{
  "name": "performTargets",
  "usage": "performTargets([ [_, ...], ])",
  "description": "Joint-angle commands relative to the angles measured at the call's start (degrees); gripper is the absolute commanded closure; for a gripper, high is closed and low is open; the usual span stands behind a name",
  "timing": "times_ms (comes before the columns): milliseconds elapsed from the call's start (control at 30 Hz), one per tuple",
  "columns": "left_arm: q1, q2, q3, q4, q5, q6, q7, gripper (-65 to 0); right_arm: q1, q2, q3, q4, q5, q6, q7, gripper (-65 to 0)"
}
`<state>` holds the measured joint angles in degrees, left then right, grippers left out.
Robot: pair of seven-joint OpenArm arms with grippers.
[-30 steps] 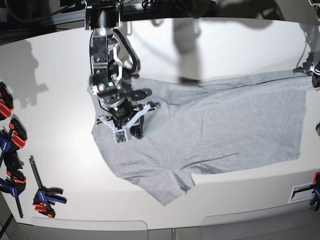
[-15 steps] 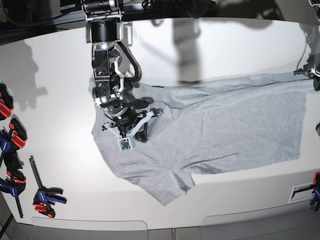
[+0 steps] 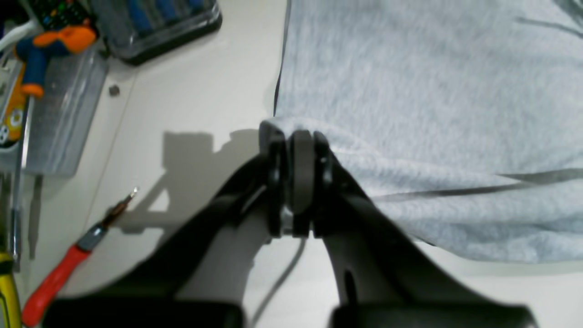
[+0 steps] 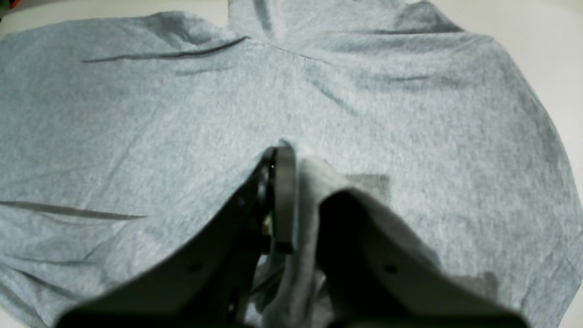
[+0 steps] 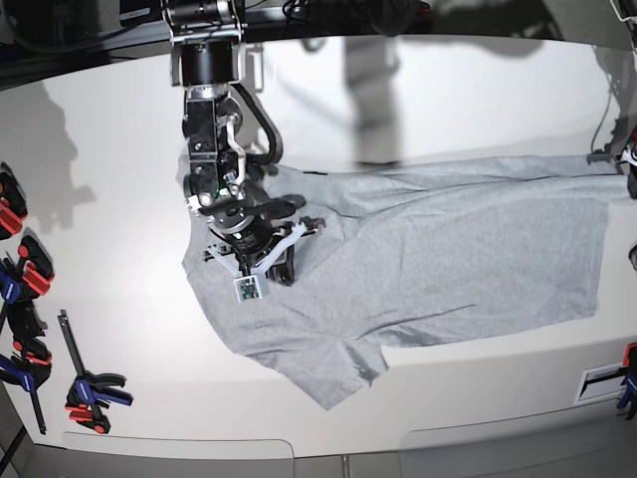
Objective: Fold the T-shirt properly
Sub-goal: 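Lift the gripped shirt edge with both grippers, then drag the held edge toward the robot base with both grippers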
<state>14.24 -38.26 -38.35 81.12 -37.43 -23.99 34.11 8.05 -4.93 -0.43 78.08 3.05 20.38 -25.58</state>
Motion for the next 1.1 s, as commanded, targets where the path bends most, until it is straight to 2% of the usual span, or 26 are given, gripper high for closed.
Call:
performTargets([
  [0, -0.28, -1.77, -0.55, 0.98, -0.5, 0.24, -1.57, 0.0, 1.29, -0.15, -0.09, 1.01, 0.52, 0.52, 1.51, 0.0],
  [200, -0.28, -1.77, -0.52, 0.98, -0.48, 0.24, -1.79, -0.1, 1.31, -0.15, -0.09, 1.01, 0.35, 0.46, -0.39, 0.0],
  [233, -0.28, -1.77, -0.52, 0.96, -0.48, 0.22, -2.43, -10.5, 1.31, -0.15, -0.07, 1.01, 0.37, 0.44, -0.85, -0.2],
  [267, -0.28, -1.77, -0.52, 0.96, -0.48, 0.24, -3.08, -19.7, 1.31, -0.15, -0.07, 1.01, 0.37, 0.44, -0.98, -10.8],
  [300, -0.28, -1.77, -0.52, 0.96, -0.44, 0.24, -3.63, -25.5, 1.31, -0.15, -0.07, 1.01, 0.39, 0.42, -1.05, -21.7],
  [333, -0.28, -1.77, -0.52, 0.96, -0.24, 0.26, -4.02, -27.6, 1.33, -0.17, -0.07, 1.01, 0.42, 0.02, -1.01, -29.5],
  [367, -0.28, -1.77, -0.52, 0.96, -0.07, 0.26, -4.07, -27.6, 1.36, -0.2, -0.09, 1.03, 0.42, -1.01, -0.98, -32.9],
  [400, -0.26, -1.77, -0.52, 0.96, -0.09, 0.26, -4.13, -27.6, 1.46, -0.17, -0.07, 1.03, 0.55, -1.97, -0.72, -33.1],
  [533, -0.26, -1.75, -0.52, 0.96, -0.09, 0.26, -4.2, -27.6, 1.49, -0.17, -0.09, 1.03, 0.57, -2.56, 1.7, -33.1],
  [667, -0.13, -1.75, -0.52, 0.96, -0.07, 0.24, -3.78, -27.5, 1.46, -0.13, 0.07, 1.53, 0.52, -2.34, 1.62, -32.2],
  [700, -0.09, -1.66, -0.48, 0.96, -0.09, 0.22, -3.41, -27.5, 1.42, -0.13, 0.09, 2.12, 0.48, -2.36, 0.57, -29.5],
  [800, -0.09, -1.31, 1.66, 0.26, -0.11, 0.2, -1.14, -22.4, 1.11, -0.13, 0.09, 5.75, 0.13, -2.36, -4.59, -12.6],
  [867, -0.13, -1.33, 4.81, -1.31, -0.07, 0.22, -2.21, -20.8, 0.37, -0.13, 0.09, 9.55, 0.13, -2.36, -7.61, -4.1],
  [933, -0.35, -1.36, 8.09, -3.06, 0.13, 0.24, -4.22, -20.0, -1.16, -0.13, 0.44, 13.97, 0.11, -2.38, -9.88, -0.3],
  [1067, -3.06, -0.74, 12.07, -7.06, 4.76, 0.28, -5.7, -20.0, -5.73, -0.13, 3.82, 18.73, -0.11, -2.49, -14.53, 0.0],
])
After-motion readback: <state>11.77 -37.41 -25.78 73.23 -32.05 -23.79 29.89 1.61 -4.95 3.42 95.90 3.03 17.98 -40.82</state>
